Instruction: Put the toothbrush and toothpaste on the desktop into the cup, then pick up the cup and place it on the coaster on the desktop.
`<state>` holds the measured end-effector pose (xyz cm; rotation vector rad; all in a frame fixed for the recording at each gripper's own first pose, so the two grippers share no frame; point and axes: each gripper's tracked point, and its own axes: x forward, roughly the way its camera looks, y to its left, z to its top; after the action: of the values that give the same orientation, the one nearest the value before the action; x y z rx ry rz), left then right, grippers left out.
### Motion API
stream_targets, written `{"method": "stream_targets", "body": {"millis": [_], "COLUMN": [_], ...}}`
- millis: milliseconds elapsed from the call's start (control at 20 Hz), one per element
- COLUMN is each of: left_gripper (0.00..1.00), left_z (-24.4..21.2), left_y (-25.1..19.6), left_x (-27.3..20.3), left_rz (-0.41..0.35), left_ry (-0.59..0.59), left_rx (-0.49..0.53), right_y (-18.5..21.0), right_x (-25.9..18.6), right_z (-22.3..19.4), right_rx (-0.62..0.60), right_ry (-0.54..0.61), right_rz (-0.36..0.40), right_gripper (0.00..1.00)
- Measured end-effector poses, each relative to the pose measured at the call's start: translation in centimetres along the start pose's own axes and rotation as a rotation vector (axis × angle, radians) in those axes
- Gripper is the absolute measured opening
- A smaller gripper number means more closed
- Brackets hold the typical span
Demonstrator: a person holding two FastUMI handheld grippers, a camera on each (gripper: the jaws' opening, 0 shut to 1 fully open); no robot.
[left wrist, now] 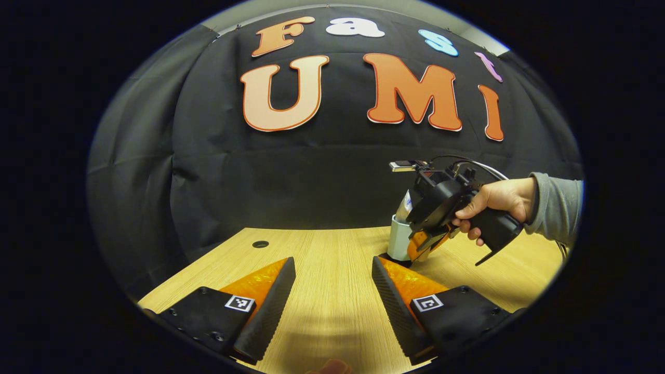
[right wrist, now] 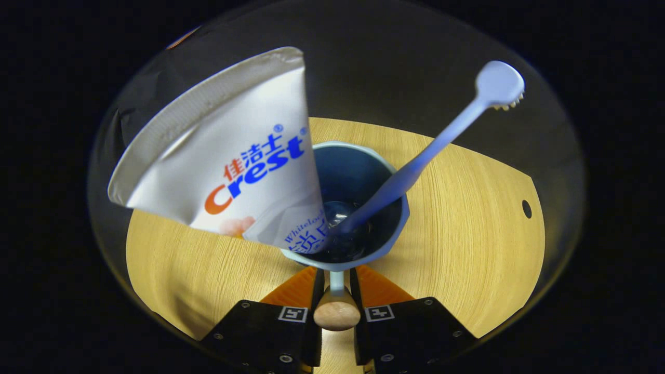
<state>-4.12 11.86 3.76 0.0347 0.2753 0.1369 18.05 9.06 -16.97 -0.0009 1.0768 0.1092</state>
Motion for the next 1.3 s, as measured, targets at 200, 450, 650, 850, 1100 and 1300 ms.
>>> {"method": "stream_targets", "body": {"millis": [200, 450, 650, 850, 1100, 1300], "left_gripper": [0.94, 0.95, 0.95, 0.93, 0.94, 0.94], "left_z": [-1.0, -1.9, -1.7, -0.2, 1.9, 3.4], "left_y": [-0.6, -1.1, -1.7, -3.3, -5.0, -6.4], "left_x": [0.1, 0.6, 0.8, 1.0, 0.9, 0.8], "left_rz": [-0.014, -0.020, -0.014, -0.025, -0.044, -0.057], "left_ry": [0.026, 0.054, 0.058, 0.021, -0.043, -0.072], "left_rx": [-0.029, -0.048, -0.046, -0.011, -0.026, -0.011], "right_y": [0.2, 1.3, 0.8, -0.7, -2.1, -3.8], "right_x": [1.0, 0.4, -1.7, -4.0, -6.7, -9.9], "right_z": [-0.7, -0.8, 0.2, -0.3, -1.1, -1.2], "right_rx": [-0.016, -0.006, -0.031, -0.041, 0.007, 0.031], "right_ry": [0.031, 0.030, -0.059, -0.139, -0.238, -0.344], "right_rz": [0.015, 0.061, 0.073, 0.075, 0.129, 0.154], "right_gripper": [0.25, 0.29, 0.50, 0.62, 0.71, 0.78]}}
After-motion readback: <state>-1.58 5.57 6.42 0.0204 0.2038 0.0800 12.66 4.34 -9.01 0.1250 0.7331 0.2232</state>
